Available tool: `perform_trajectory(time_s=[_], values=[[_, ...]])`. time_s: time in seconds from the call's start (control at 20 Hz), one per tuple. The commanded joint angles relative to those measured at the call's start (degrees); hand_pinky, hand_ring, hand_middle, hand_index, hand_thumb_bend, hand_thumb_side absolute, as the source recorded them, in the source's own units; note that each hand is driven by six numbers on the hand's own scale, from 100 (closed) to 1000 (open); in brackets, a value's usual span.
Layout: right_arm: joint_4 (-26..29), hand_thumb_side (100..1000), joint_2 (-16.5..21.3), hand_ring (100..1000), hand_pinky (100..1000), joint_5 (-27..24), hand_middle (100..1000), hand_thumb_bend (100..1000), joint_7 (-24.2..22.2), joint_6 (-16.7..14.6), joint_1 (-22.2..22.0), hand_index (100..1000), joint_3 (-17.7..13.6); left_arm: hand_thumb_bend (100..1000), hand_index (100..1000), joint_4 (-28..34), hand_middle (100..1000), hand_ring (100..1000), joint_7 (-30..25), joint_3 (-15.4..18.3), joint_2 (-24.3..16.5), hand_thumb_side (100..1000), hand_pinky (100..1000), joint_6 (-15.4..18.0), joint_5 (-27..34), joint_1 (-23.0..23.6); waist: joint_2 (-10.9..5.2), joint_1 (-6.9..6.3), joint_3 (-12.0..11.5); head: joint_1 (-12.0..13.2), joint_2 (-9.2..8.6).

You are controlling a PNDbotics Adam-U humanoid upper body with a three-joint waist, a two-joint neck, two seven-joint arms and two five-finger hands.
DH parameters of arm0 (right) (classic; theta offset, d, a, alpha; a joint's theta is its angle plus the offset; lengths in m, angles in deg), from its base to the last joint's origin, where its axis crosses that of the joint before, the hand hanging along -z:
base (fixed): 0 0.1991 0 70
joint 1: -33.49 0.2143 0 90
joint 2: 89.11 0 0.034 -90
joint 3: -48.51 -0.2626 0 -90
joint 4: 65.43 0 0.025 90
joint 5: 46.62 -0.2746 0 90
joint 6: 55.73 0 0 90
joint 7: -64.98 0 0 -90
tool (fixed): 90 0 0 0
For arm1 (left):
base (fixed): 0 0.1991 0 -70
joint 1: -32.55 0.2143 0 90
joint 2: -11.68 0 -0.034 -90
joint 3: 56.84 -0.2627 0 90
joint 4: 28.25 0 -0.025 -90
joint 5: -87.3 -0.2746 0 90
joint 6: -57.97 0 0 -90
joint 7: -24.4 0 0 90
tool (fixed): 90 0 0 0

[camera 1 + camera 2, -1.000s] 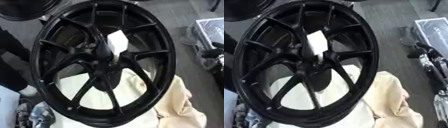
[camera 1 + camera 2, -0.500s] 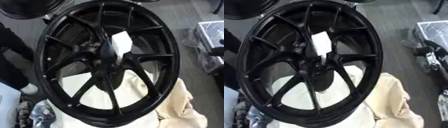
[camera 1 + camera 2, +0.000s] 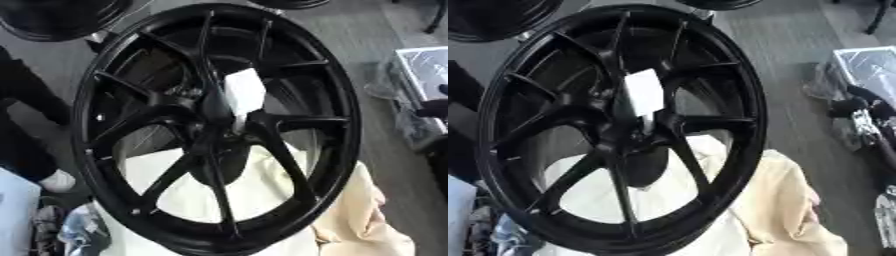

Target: Pull the pin out of the wheel hub.

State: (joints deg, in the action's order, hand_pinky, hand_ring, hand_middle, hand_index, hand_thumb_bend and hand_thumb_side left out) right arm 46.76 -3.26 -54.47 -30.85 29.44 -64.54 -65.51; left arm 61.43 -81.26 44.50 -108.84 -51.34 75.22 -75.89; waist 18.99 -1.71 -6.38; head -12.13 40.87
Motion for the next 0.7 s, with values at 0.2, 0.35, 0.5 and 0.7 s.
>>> perform_trajectory(time_s=[0.2, 0.35, 0.5, 0.7], values=[[0.9, 678, 0.8, 704, 1000, -0.4, 645, 100, 0.1, -0.1, 0.5, 867, -0.4, 100, 861, 3.8, 741, 721, 14.1, 2.0, 2.5, 873, 751, -1.5, 17.0, -1.8, -0.62, 0.13, 0.1, 0.5, -0.79], [1.2, 673, 1.1, 704, 1000, -1.1, 645, 100, 0.0, -0.2, 0.8, 867, -0.2, 100, 800, 8.5, 728, 708, 24.8, 0.3, 6.3, 835, 732, 1.5, 29.5, -2.0, -0.62, 0.25, 0.7, 1.0, -0.84], [1.4, 669, 1.3, 704, 1000, -1.8, 644, 100, -0.1, -0.3, 1.1, 866, 0.0, 124, 778, 12.9, 727, 708, 31.4, -1.9, 10.3, 820, 729, 5.8, 37.8, -2.2, -0.51, 0.46, 1.3, 1.6, -1.01], [1.6, 667, 1.4, 704, 1000, -2.5, 644, 100, -0.2, -0.4, 1.6, 866, 0.2, 171, 785, 16.1, 734, 714, 35.6, -4.9, 15.6, 839, 730, 10.0, 43.2, -2.4, -0.24, 0.71, 2.1, 2.6, -1.52]])
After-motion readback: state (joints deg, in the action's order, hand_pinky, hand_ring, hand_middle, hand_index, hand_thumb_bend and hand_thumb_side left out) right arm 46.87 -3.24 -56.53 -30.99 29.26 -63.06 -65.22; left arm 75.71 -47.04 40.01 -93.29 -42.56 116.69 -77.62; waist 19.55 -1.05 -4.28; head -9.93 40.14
